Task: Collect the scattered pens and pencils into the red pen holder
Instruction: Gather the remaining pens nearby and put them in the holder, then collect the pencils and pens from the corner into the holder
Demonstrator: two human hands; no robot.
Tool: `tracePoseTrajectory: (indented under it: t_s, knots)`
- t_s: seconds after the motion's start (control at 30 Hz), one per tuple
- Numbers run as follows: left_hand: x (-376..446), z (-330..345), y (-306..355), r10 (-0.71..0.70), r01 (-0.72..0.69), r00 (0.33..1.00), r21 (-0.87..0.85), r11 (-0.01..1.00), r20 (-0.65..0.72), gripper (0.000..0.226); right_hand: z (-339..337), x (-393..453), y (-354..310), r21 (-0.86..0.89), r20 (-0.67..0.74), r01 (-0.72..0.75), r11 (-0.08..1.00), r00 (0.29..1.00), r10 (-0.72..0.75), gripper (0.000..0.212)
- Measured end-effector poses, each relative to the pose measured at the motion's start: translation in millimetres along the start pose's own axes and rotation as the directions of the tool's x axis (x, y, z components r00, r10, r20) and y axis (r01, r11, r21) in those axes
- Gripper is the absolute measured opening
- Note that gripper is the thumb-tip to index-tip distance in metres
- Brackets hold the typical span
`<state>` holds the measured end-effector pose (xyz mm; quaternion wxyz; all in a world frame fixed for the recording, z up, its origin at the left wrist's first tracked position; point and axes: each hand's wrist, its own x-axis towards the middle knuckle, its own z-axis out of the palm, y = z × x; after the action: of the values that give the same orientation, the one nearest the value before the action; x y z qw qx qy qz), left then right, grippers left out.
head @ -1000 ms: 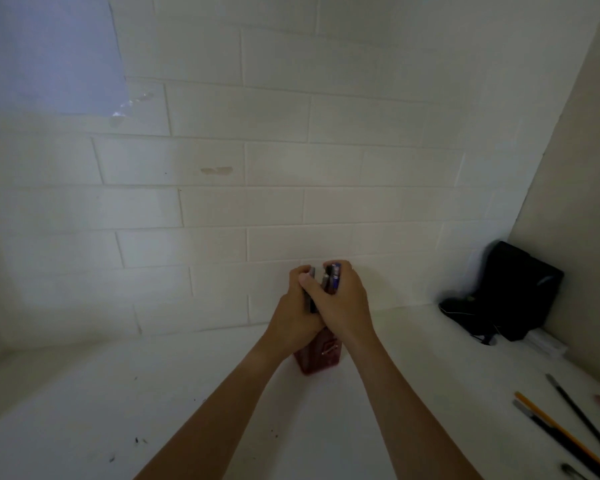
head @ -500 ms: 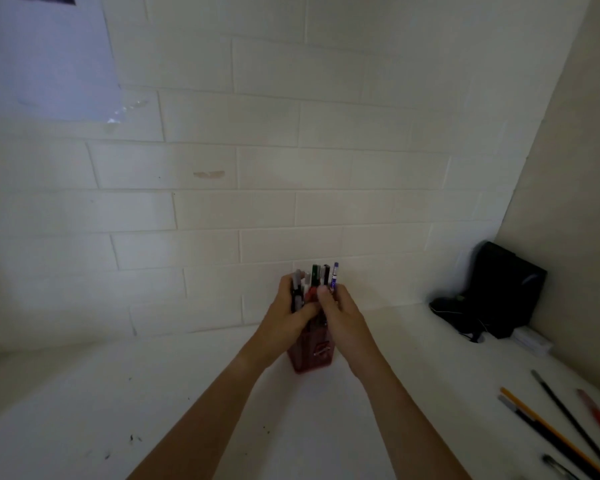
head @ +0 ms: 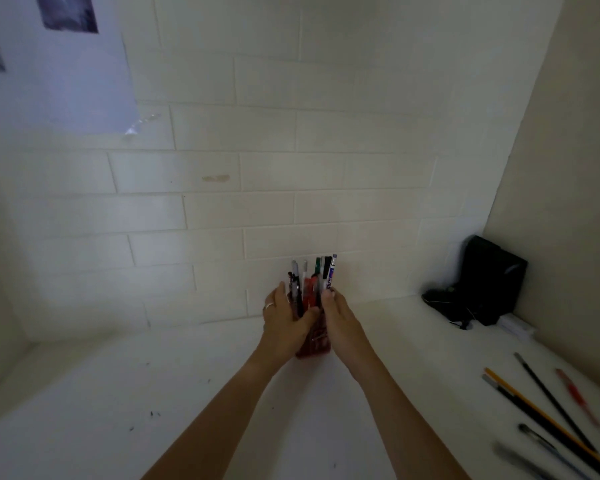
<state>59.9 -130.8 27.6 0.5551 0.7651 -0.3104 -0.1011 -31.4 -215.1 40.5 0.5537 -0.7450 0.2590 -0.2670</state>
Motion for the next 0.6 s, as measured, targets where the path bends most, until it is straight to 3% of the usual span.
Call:
tracePoseTrajectory:
  t_s: [0.03,0.1,0.3,0.43,0.5,0.6]
  knots:
    - [-5,2,2,-0.040,0.041,0.999,0.037,0.998,-0.034,0.094,-1,-4,1,-0.022,-0.012,0.001,1.000,1.000,-0.001,0.056]
    - [-17,2,7,-0.043,0.054,0.990,0.085,0.995,-0.135,0.093,-7,-12,2,-0.097,-0.051,-0.013,0.995,0.999,0.009,0.059]
    - [-61,15,9,0.245,-0.167,0.877,0.216,0.962,-0.413,0.056,-71,-47,38,-0.502,-0.331,-0.085,0.861,0.938,-0.100,0.033]
    - [-91,42,11,0.311,-0.267,0.875,0.166,0.949,-0.370,0.046,-126,-78,75,-0.745,-0.448,-0.215,0.632,0.862,-0.235,0.036]
    - [-102,54,7,0.322,-0.294,0.890,0.134,0.946,-0.324,0.044,-156,-93,94,-0.785,-0.461,-0.260,0.563,0.852,-0.249,0.053]
    - [-108,64,4,0.301,-0.284,0.913,0.103,0.953,-0.274,0.042,-201,-113,116,-0.815,-0.481,-0.382,0.435,0.865,-0.141,0.083]
